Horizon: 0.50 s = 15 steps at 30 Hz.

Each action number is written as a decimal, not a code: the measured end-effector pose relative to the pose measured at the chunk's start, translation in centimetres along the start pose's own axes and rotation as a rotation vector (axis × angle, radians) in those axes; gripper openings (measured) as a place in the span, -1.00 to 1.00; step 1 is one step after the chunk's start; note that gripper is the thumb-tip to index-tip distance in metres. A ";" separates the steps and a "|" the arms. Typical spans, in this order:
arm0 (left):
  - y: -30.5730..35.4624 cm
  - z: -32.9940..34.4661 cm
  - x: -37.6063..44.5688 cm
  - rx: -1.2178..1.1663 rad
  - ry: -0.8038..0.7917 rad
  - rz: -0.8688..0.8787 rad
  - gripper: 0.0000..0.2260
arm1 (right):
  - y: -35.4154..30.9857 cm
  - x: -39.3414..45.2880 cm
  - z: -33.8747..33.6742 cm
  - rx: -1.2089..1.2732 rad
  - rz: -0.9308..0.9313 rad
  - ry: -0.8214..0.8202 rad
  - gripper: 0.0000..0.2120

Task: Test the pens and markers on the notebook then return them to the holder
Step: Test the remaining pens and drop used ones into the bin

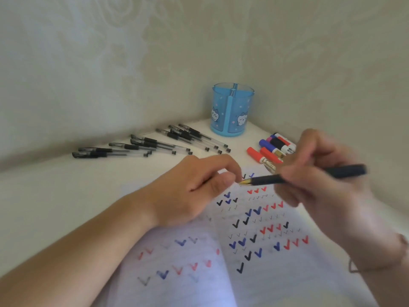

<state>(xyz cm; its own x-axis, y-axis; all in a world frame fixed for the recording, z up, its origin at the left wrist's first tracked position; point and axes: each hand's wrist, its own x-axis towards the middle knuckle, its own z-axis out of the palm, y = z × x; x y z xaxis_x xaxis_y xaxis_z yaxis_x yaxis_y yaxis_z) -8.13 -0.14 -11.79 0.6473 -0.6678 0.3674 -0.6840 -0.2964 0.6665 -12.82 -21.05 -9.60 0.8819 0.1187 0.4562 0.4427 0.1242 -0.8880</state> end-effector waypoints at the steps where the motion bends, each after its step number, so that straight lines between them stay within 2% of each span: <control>1: -0.2 -0.2 0.0 0.017 0.005 -0.023 -0.70 | -0.6 -0.2 -0.5 0.059 0.017 -0.022 -0.82; 3: -0.6 -0.4 0.0 0.093 -0.035 -0.063 -0.71 | -1.3 -1.2 -1.2 0.053 0.106 -0.129 -0.74; 5: -0.7 -0.4 0.0 0.225 -0.121 -0.103 -0.74 | -0.9 -3.1 -1.1 -0.092 0.209 -0.176 -0.66; 8: -0.7 -0.1 0.0 0.335 -0.211 -0.113 -0.76 | 0.8 -5.5 -0.1 -0.255 0.272 0.001 -0.52; 10: -0.8 -0.1 0.1 0.345 -0.221 -0.103 -0.77 | 1.4 -6.3 0.2 -0.377 0.258 0.078 -0.53; 15: -1.1 -0.3 0.1 0.360 -0.208 -0.099 -0.77 | 1.5 -6.3 0.6 -0.584 0.271 0.010 -0.61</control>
<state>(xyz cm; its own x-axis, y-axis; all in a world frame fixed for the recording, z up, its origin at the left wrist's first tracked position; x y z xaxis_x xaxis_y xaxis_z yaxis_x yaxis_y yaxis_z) -7.21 0.29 -12.28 0.6593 -0.7367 0.1502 -0.7198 -0.5609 0.4090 -17.84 -20.98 -13.78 0.9750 0.0610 0.2135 0.2170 -0.4658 -0.8578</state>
